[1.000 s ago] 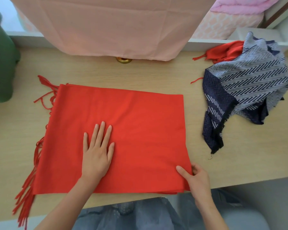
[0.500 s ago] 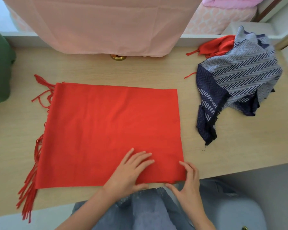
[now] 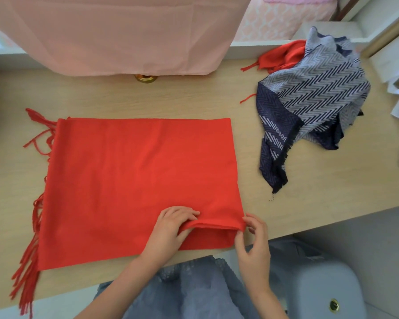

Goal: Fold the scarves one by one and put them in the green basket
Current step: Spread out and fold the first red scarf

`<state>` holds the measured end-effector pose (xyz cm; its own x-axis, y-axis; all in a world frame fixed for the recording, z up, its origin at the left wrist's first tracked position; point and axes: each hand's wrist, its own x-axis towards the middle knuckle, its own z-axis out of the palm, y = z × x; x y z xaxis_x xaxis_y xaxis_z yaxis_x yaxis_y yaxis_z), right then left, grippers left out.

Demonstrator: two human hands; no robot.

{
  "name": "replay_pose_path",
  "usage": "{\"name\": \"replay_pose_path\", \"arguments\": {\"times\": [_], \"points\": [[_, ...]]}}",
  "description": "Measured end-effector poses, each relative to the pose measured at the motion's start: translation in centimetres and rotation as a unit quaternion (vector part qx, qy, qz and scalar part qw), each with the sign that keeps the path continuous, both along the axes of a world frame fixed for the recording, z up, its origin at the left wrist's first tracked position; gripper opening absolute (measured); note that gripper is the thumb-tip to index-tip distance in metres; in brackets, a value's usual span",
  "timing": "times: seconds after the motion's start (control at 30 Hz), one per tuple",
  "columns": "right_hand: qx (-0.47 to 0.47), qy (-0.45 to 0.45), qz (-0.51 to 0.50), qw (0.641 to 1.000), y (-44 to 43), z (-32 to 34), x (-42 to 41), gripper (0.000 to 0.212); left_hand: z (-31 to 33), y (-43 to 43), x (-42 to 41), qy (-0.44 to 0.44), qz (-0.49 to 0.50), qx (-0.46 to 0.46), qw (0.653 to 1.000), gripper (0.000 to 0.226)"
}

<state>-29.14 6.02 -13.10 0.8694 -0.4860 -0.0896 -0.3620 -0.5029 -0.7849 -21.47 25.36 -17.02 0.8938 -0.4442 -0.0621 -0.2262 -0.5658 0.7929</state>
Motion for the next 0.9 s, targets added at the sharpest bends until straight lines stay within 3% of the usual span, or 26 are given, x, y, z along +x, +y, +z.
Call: {"name": "replay_pose_path", "arguments": {"times": [0.1,0.17,0.33,0.5,0.63,0.73,0.83,0.9], "points": [[-0.003,0.036,0.014,0.999,1.1,-0.7,0.0,0.073,0.2,-0.4,0.1,0.013,0.037,-0.010,0.999,0.033],[-0.031,0.041,0.001,0.999,1.6,-1.3,-0.1,0.084,0.3,-0.4,0.1,0.020,0.037,-0.009,0.999,0.034],[-0.050,0.027,-0.042,0.998,1.3,-1.3,-0.7,0.059,0.3,-0.2,-0.1,0.035,0.025,-0.019,0.999,0.023],[-0.182,0.026,0.037,0.982,-2.2,-1.5,-1.1,0.069,-0.3,0.5,-0.4,0.019,-0.071,-0.011,0.997,0.028],[-0.115,0.057,0.023,0.991,-3.3,-1.6,-1.0,0.065,1.5,1.1,-0.1,0.042,-0.063,-0.021,0.997,0.045],[-0.071,0.049,0.026,0.996,-3.5,-2.2,-1.5,0.059,1.3,2.1,1.5,-0.099,0.054,0.089,0.990,0.042],[-0.075,0.041,0.031,0.996,-3.9,-2.7,-1.7,0.059,-0.2,3.7,3.1,-0.101,0.127,0.249,0.955,0.054],[-0.144,0.031,0.085,0.985,-4.4,-2.9,-1.9,0.066,-1.3,4.5,3.4,-0.093,0.115,0.308,0.940,0.058]]}}
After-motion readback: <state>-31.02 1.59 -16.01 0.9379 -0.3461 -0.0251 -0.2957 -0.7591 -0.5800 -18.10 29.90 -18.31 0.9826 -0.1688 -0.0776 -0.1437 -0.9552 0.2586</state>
